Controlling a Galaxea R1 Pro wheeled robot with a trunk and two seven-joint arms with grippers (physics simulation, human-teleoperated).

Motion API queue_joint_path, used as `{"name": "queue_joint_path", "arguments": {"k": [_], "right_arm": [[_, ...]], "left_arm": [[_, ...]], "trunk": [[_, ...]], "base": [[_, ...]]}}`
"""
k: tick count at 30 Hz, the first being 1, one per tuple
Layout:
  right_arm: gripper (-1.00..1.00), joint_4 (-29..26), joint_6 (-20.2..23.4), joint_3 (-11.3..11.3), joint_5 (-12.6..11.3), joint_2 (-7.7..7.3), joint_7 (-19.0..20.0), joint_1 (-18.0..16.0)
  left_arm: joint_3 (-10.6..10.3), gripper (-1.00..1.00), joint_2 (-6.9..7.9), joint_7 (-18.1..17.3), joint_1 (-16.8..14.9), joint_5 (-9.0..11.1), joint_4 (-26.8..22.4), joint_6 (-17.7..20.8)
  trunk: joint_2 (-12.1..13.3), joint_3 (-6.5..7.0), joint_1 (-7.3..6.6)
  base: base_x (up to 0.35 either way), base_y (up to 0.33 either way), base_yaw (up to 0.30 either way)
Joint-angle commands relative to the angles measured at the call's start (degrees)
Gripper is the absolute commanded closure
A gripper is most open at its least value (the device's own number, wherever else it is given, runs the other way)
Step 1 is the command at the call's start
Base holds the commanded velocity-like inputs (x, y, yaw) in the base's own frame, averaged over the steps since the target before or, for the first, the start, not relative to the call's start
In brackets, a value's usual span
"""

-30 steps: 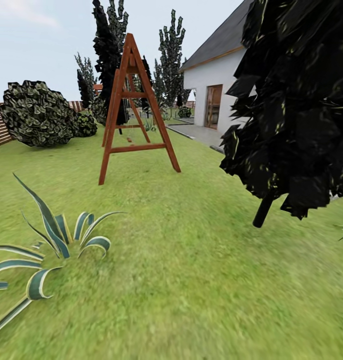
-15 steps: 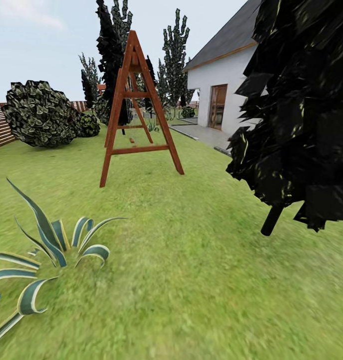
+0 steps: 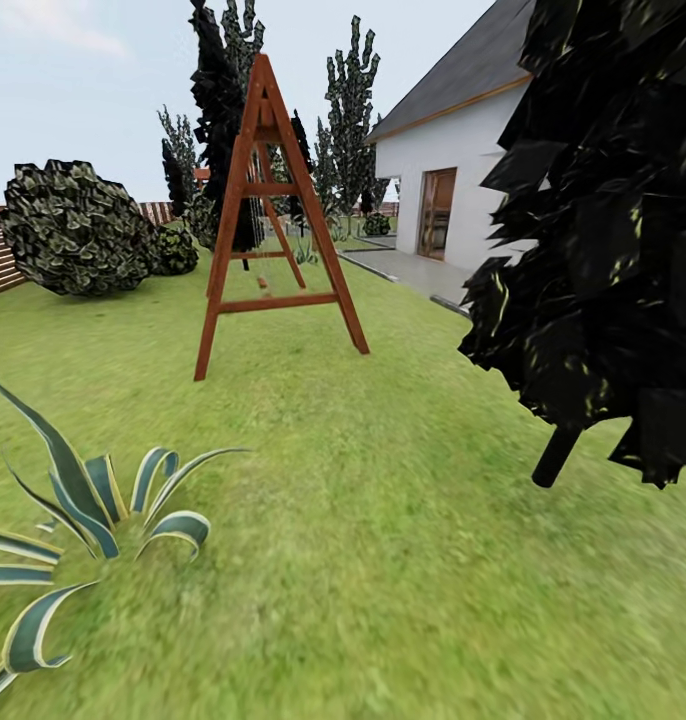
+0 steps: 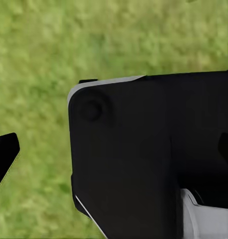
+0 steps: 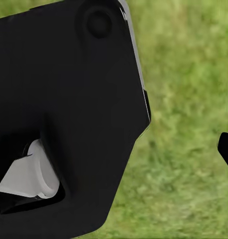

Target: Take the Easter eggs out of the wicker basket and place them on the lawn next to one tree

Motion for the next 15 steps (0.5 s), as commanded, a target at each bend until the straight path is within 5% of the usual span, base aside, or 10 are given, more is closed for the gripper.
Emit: {"name": "queue_joint_path", "arguments": {"k": [1, 15], "right_arm": [[-1.0, -0.01, -0.15, -0.19, -0.01, 0.01, -0.01, -0.01], [-1.0, -0.01, -0.15, -0.19, -0.01, 0.01, -0.01, -0.01]], "left_arm": [[-0.28, -1.0, 0.0, 0.06, -0.05, -0.05, 0.03, -0.2], [-0.27, -1.0, 0.0, 0.06, -0.04, -0.05, 0.03, -0.2]], "trunk": [[-0.1, -0.11, 0.06], [-0.1, -0.11, 0.06]], "base": [[0.339, 0.0, 0.0], [0.339, 0.0, 0.0]]}}
